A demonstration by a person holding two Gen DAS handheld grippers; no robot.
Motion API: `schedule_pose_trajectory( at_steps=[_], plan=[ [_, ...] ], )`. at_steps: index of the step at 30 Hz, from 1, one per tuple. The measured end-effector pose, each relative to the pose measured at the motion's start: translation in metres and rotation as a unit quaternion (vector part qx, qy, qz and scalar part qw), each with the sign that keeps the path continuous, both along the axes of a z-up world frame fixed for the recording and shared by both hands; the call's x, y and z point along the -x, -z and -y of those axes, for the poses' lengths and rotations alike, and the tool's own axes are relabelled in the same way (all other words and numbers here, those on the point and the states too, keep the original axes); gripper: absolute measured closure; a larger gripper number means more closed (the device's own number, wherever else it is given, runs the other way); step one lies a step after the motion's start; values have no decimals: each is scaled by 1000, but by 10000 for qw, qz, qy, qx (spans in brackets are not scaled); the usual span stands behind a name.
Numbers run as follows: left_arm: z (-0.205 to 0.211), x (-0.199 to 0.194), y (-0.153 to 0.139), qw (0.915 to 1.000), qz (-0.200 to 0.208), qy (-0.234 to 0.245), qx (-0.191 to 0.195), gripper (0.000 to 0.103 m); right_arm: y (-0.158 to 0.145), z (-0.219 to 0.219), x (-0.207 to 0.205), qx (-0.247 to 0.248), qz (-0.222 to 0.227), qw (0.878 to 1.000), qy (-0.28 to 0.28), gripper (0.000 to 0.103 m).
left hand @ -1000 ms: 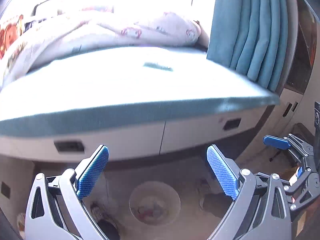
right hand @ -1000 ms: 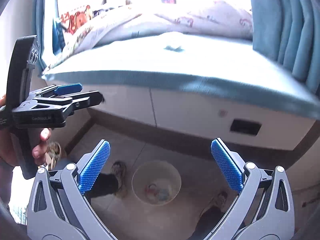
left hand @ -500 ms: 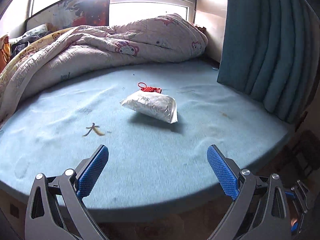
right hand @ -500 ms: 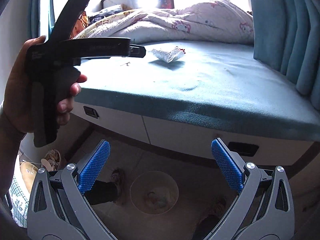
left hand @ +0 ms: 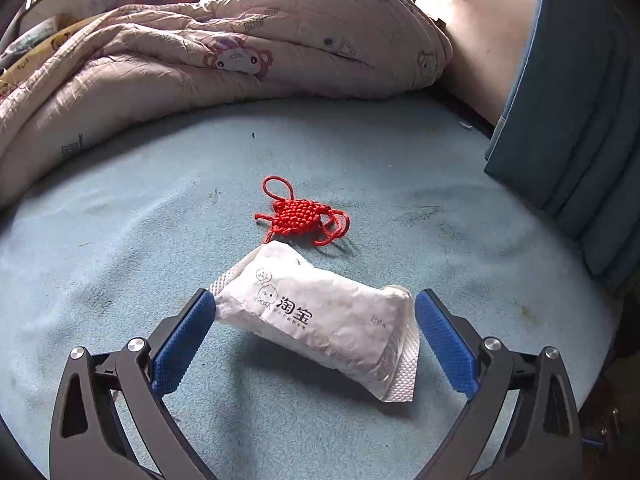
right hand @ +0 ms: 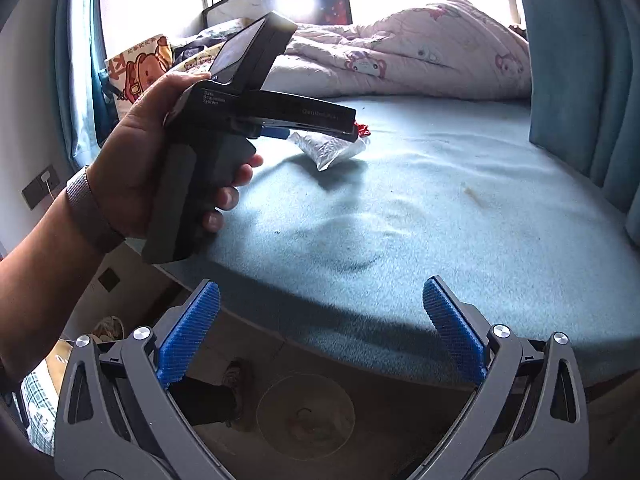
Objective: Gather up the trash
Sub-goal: 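Grasp the white tissue packet with the left tool while the right tool grasps the red knot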
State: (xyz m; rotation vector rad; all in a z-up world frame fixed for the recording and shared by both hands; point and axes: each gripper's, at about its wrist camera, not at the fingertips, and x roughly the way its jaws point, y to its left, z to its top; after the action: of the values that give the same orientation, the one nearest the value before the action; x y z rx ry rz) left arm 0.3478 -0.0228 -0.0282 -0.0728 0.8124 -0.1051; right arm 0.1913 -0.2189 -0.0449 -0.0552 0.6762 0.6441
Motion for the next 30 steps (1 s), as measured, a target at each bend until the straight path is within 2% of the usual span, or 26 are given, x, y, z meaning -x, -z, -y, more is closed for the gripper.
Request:
schedule_pose_trajectory(
  at_steps=[3, 5, 11, 16, 22, 28, 30],
  plan=[
    [0, -6, -1, 10000, 38, -29, -50, 6, -1, -4, -9, -25, 21, 10000, -15, 5],
    [-1, -7, -2, 10000, 45, 78, -40, 20, -2, -6, -15, -17, 37, 10000, 0, 5],
    [-7, -5, -4, 9995, 18, 298, 67, 31, -16, -11, -42, 72, 185, 9998, 89, 5],
    [-18, -2, -7, 9995, -38, 282, -96, 34, -33, -23, -81, 267, 275, 9989, 258, 5],
    [-47, 2, -12, 9999, -41, 80, -121, 35, -29, -55, -147, 764, 89, 9957, 511, 5],
    [-77, 1, -13, 9999, -56, -98, -96, 36, -21, -107, -207, 892, -375, 9952, 138, 5],
    [-86, 0, -13, 9997, -56, -205, -134, 38, -17, -124, -219, 1040, -409, 9937, 71, 5]
  ],
)
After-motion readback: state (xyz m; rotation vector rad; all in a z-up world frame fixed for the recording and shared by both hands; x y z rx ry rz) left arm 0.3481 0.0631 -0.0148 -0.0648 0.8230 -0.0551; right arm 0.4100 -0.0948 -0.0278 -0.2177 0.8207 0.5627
